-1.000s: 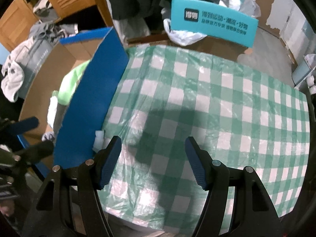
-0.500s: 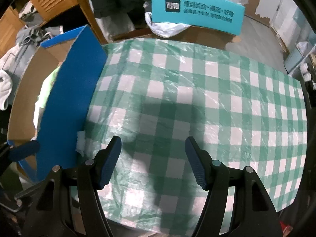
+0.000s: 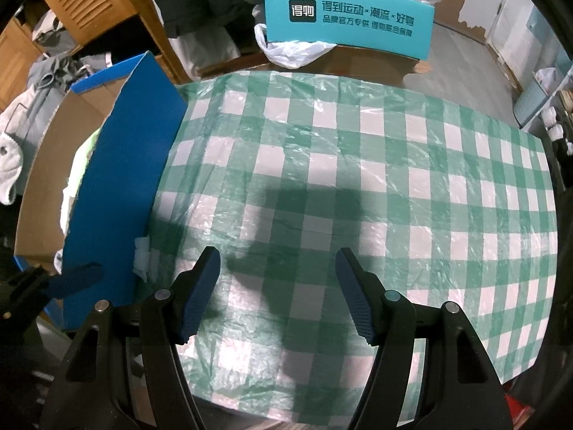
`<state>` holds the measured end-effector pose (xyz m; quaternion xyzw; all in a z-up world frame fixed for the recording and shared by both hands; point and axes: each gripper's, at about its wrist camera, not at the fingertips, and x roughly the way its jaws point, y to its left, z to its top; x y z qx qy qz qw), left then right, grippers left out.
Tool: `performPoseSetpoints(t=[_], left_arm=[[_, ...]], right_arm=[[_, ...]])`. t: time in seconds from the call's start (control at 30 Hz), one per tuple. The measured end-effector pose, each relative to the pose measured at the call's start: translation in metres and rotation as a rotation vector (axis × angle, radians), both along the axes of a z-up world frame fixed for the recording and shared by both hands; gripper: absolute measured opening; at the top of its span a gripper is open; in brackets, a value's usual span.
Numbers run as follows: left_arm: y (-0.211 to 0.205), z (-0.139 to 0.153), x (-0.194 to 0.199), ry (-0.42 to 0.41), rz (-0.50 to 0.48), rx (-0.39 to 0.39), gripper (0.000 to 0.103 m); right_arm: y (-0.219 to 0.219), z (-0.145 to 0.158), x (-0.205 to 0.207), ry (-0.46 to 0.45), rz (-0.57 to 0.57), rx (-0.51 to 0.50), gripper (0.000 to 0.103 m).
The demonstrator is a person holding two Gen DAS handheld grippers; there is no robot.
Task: Organize soft objects
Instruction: 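Withdraw both tools from the box over the table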
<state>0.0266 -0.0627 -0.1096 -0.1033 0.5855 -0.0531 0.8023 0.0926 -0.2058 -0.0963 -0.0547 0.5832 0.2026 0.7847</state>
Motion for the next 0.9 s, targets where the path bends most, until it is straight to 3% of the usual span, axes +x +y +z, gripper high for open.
performPoseSetpoints(t=[0.2, 0.37, 0.6, 0.77, 0.9], left_arm=[[0.0, 0.0, -0.001, -0.022, -0.014, 0.031, 0.077], [0.004, -0.004, 0.0, -0.027, -0.008, 0.107, 0.077], [0.024, -0.006, 0.0, -0.017, 0.021, 0.126, 0.077], [0.047, -0.006, 0.002, -0.013, 0.075, 0.123, 0.077], [0.056, -0.004, 0.002, -0.009, 0.091, 0.07, 0.077]], right_arm=[[0.001, 0.003, -0.002, -0.002, 0.007, 0.011, 0.067], [0.0, 0.003, -0.004, 0.002, 0.013, 0.013, 0.067], [0.0, 0.005, -0.007, -0.001, 0.019, 0.018, 0.067], [0.002, 0.007, -0.009, -0.004, 0.027, 0.018, 0.067], [0.004, 0.011, -0.012, -0.013, 0.037, 0.024, 0.067]])
